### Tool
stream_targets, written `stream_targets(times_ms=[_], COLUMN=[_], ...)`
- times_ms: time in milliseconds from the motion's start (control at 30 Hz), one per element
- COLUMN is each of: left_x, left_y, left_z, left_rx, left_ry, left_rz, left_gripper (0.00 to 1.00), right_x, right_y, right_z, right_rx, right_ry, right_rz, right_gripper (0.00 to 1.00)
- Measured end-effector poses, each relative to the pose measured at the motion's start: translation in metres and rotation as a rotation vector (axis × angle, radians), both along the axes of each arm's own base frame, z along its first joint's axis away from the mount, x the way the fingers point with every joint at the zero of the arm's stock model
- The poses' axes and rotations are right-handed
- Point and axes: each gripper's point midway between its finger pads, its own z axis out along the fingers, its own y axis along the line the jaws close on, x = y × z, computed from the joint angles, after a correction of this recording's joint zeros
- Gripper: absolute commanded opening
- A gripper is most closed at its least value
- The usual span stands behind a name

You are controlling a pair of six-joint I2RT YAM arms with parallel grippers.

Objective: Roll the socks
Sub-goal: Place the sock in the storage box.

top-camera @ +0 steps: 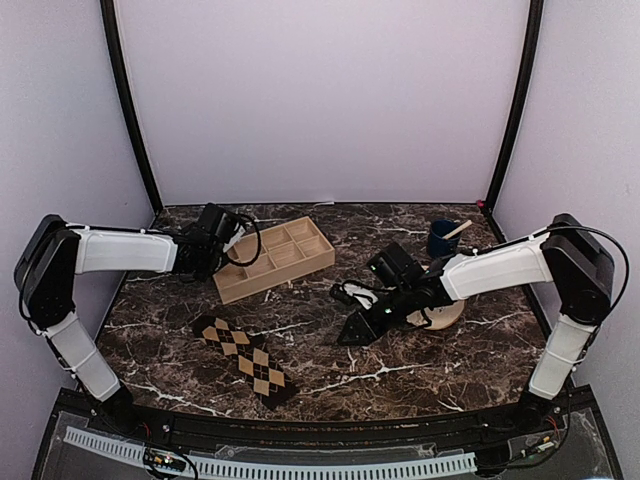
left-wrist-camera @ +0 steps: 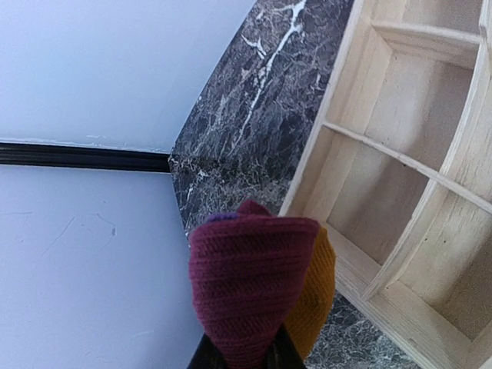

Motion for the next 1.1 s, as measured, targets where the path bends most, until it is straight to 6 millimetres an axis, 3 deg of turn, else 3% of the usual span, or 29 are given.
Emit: stream_targets(times_ms=[300, 1100], left_x=[-0.006, -0.013], left_y=[-0.01, -0.054], left_z=[-0.045, -0.071], left_rx=[0.101, -0.158], left_ry=[0.103, 0.316], left_rz=[-0.03, -0.055], left_gripper=[0.0, 0.0], right_x=[-0.002, -0.002], right_y=[-0.003, -0.004], right_z=[-0.004, -0.005], right_rx=[-0.007, -0.014], right_ry=[0.006, 0.004], right_rz=[-0.001, -0.005], right_gripper=[0.42, 0.42])
